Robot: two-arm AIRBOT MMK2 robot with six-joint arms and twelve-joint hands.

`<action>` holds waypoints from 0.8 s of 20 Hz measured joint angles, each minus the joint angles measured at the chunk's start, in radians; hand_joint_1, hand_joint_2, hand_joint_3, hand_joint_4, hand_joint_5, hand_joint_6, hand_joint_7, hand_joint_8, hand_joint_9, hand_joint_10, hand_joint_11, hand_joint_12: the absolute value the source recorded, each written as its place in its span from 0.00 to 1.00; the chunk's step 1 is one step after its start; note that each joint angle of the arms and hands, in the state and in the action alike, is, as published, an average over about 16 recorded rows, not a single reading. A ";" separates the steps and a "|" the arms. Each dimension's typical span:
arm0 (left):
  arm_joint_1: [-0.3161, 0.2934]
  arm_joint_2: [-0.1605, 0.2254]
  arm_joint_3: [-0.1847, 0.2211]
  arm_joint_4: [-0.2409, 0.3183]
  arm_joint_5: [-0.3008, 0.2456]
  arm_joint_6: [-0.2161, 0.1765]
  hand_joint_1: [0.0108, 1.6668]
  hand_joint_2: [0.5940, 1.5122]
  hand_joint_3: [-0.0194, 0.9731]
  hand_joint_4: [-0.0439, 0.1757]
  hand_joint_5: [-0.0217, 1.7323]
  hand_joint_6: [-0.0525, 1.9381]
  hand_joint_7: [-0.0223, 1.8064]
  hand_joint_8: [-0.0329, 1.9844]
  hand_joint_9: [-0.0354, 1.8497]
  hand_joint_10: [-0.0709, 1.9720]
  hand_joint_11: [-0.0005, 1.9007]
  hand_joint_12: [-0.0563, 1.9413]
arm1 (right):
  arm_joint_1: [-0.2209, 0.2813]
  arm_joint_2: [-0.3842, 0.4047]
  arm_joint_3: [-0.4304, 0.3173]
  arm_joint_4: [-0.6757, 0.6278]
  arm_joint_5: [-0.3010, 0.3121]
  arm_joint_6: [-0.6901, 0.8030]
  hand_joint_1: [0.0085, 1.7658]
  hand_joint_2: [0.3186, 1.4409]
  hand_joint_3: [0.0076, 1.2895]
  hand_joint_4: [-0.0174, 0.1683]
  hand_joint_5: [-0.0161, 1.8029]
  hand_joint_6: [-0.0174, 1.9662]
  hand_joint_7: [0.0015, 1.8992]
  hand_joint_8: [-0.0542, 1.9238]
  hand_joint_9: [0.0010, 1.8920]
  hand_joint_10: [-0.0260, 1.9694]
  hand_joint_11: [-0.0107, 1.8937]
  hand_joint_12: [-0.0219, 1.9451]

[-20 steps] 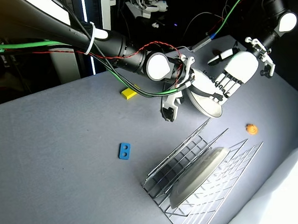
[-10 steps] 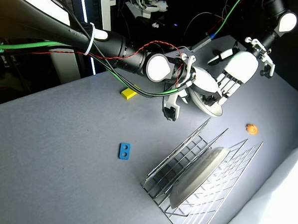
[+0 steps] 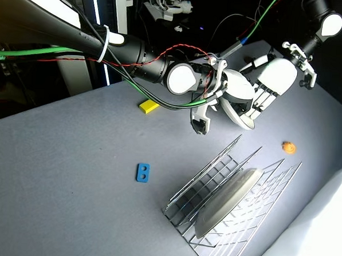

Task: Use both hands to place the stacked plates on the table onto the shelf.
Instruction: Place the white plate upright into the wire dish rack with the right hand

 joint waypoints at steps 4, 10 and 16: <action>-0.084 0.002 0.016 0.006 -0.016 -0.030 0.01 0.52 0.04 0.20 0.01 0.03 0.02 0.01 0.03 0.04 0.01 0.03 | 0.002 0.017 -0.015 0.020 -0.004 0.000 0.73 0.61 0.00 0.06 0.39 0.42 0.42 0.44 0.44 0.51 0.45 0.61; -0.197 0.010 0.036 0.004 -0.039 -0.070 0.01 0.51 0.04 0.20 0.02 0.03 0.02 0.01 0.03 0.04 0.01 0.03 | 0.014 0.091 -0.103 0.065 -0.024 0.006 0.73 0.61 0.00 0.07 0.40 0.45 0.43 0.46 0.46 0.54 0.44 0.62; -0.265 0.021 0.041 0.006 -0.056 -0.096 0.01 0.52 0.04 0.20 0.02 0.03 0.02 0.01 0.03 0.04 0.01 0.03 | 0.057 0.226 -0.255 0.127 -0.065 0.020 0.74 0.62 0.00 0.07 0.43 0.50 0.46 0.50 0.48 0.57 0.43 0.62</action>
